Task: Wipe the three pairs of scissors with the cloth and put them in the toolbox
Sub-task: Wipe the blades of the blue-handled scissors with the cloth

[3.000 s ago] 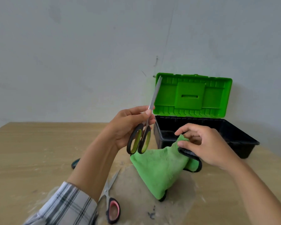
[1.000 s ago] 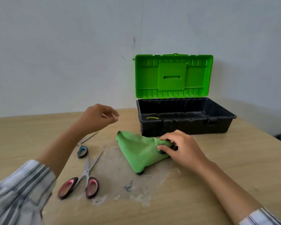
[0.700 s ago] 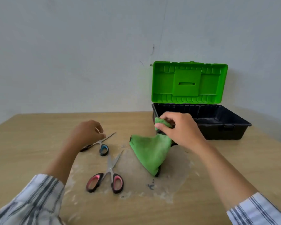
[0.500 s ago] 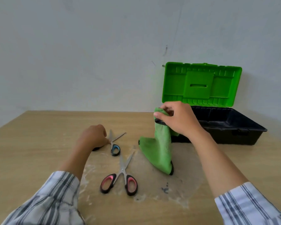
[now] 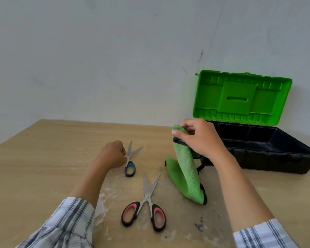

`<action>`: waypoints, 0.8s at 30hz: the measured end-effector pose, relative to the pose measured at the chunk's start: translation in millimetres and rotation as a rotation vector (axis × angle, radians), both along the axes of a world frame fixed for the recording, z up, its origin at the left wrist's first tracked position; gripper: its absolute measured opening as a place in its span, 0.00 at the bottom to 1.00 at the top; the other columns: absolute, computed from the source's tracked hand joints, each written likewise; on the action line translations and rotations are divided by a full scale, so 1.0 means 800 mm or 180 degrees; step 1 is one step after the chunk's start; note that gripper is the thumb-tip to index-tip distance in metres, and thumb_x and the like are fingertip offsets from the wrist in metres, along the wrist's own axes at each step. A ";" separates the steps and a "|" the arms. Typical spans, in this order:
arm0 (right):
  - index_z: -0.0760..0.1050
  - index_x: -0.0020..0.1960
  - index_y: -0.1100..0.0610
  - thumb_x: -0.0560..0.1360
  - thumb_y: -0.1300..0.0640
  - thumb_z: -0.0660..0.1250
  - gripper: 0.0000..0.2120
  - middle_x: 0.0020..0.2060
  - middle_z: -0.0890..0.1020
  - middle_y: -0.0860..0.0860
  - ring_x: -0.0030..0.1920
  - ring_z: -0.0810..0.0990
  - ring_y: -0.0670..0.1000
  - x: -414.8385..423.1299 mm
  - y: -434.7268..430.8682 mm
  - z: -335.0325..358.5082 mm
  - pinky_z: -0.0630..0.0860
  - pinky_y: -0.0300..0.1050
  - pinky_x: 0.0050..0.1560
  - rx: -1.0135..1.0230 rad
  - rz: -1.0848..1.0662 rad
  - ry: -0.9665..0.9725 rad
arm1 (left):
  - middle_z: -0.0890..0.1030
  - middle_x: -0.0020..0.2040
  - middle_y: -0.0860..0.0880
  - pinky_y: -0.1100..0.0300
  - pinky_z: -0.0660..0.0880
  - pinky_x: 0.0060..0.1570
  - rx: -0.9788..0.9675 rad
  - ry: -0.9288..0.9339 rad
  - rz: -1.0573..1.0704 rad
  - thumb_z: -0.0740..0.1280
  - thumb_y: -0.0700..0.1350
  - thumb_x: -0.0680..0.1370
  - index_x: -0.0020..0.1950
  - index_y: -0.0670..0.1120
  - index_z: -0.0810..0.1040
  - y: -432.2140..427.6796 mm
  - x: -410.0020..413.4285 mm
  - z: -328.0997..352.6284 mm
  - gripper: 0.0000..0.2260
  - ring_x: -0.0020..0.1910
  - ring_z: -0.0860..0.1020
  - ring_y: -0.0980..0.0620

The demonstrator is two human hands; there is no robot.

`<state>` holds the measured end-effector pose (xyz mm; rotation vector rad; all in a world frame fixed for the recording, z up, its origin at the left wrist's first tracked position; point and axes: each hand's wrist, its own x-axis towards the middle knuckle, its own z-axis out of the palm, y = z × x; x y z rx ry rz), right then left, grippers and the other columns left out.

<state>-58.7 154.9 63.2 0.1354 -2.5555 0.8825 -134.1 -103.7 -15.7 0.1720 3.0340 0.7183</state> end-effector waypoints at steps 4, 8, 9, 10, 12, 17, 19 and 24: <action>0.84 0.44 0.49 0.73 0.44 0.74 0.09 0.43 0.86 0.46 0.48 0.83 0.44 0.001 0.006 0.001 0.77 0.42 0.50 -0.0069 0.0054 -0.0078 | 0.81 0.46 0.46 0.60 0.69 0.33 0.0634 -0.0041 0.0062 0.63 0.38 0.75 0.46 0.46 0.76 0.000 0.009 0.018 0.05 0.43 0.78 0.49; 0.84 0.44 0.49 0.73 0.44 0.74 0.08 0.43 0.86 0.46 0.49 0.83 0.43 0.003 0.016 0.004 0.74 0.36 0.45 -0.0147 0.0069 -0.0146 | 0.83 0.41 0.46 0.59 0.70 0.32 0.1419 0.0312 0.0152 0.68 0.38 0.75 0.47 0.45 0.78 0.013 0.027 0.057 0.03 0.38 0.78 0.50; 0.84 0.44 0.49 0.73 0.44 0.74 0.09 0.43 0.86 0.46 0.49 0.82 0.43 0.003 0.019 0.005 0.73 0.36 0.45 -0.0218 0.0049 -0.0160 | 0.82 0.40 0.46 0.60 0.68 0.31 0.1541 0.0417 0.0121 0.69 0.39 0.75 0.46 0.45 0.78 0.019 0.033 0.071 0.03 0.35 0.76 0.51; 0.84 0.45 0.49 0.73 0.44 0.74 0.09 0.44 0.86 0.46 0.49 0.82 0.43 0.003 0.023 0.007 0.73 0.35 0.46 -0.0317 0.0029 -0.0165 | 0.81 0.38 0.47 0.60 0.66 0.30 0.1666 0.0475 0.0062 0.68 0.39 0.75 0.46 0.46 0.79 0.025 0.039 0.085 0.03 0.32 0.74 0.52; 0.84 0.45 0.50 0.74 0.44 0.74 0.09 0.43 0.87 0.46 0.49 0.83 0.43 0.004 0.026 0.011 0.73 0.34 0.45 -0.0488 0.0019 -0.0154 | 0.80 0.35 0.50 0.61 0.65 0.28 0.1884 0.0488 -0.0063 0.68 0.38 0.76 0.45 0.46 0.79 0.038 0.049 0.110 0.04 0.31 0.72 0.55; 0.85 0.46 0.50 0.75 0.44 0.73 0.10 0.42 0.87 0.45 0.48 0.85 0.45 0.002 0.027 0.017 0.79 0.44 0.50 -0.1021 0.0024 -0.0090 | 0.84 0.38 0.53 0.70 0.68 0.27 0.2022 0.0538 -0.0511 0.66 0.42 0.79 0.48 0.47 0.80 0.069 0.069 0.151 0.04 0.34 0.78 0.61; 0.85 0.46 0.50 0.75 0.44 0.72 0.10 0.42 0.88 0.46 0.49 0.85 0.48 0.002 0.027 0.017 0.80 0.49 0.54 -0.1352 0.0013 -0.0033 | 0.85 0.37 0.53 0.73 0.68 0.29 0.2004 0.0626 -0.0699 0.67 0.44 0.79 0.46 0.47 0.80 0.078 0.076 0.157 0.04 0.30 0.77 0.65; 0.85 0.45 0.55 0.78 0.49 0.71 0.10 0.41 0.88 0.48 0.43 0.85 0.47 0.009 0.024 0.031 0.80 0.40 0.43 -0.2491 0.0219 -0.0104 | 0.84 0.35 0.54 0.68 0.68 0.30 0.1965 0.0426 -0.1003 0.69 0.47 0.77 0.43 0.48 0.81 0.080 0.086 0.163 0.05 0.32 0.76 0.59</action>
